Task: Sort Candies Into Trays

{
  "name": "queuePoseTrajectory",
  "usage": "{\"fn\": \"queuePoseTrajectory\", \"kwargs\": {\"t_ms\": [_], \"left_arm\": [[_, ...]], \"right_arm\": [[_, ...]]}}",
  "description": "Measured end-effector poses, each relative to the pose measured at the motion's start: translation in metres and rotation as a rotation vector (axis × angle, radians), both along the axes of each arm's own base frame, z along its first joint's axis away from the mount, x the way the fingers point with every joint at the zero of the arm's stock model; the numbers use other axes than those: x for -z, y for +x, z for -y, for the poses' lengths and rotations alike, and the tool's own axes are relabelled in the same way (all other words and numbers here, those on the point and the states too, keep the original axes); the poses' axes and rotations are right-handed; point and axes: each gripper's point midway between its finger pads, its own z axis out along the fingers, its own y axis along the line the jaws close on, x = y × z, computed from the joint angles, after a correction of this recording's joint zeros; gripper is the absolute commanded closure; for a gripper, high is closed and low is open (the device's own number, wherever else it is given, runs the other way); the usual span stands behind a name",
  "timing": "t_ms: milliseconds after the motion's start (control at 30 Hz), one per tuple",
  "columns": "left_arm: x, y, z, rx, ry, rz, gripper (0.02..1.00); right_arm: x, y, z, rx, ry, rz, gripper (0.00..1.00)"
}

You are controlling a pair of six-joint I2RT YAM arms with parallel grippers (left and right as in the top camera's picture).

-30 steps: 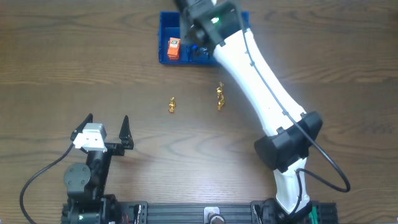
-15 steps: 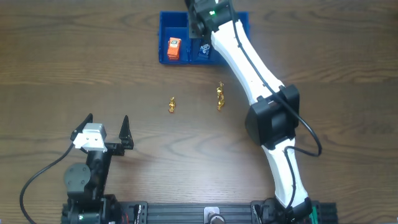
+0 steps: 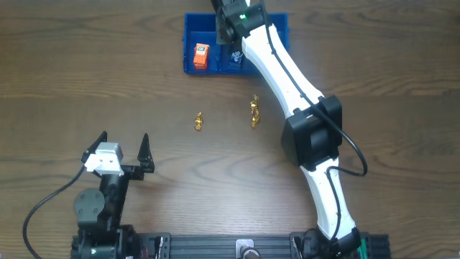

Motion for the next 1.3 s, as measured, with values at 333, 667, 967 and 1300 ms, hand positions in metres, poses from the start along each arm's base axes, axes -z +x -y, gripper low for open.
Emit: {"fn": "queuePoseTrajectory", "kwargs": {"t_ms": [333, 667, 967, 1300], "left_arm": [[0.000, 0.000, 0.000, 0.000, 0.000, 0.000, 0.020], [0.000, 0.000, 0.000, 0.000, 0.000, 0.000, 0.020], [0.000, 0.000, 0.000, 0.000, 0.000, 0.000, 0.020], [0.000, 0.000, 0.000, 0.000, 0.000, 0.000, 0.020]], "right_arm": [[0.018, 0.005, -0.003, -0.009, -0.012, -0.010, 0.056], [0.021, -0.002, 0.001, -0.011, -0.032, -0.043, 0.003], [-0.030, -0.051, -0.014, -0.054, -0.064, -0.120, 0.003], [-0.022, -0.187, -0.076, -0.142, -0.089, -0.410, 0.003]]}}
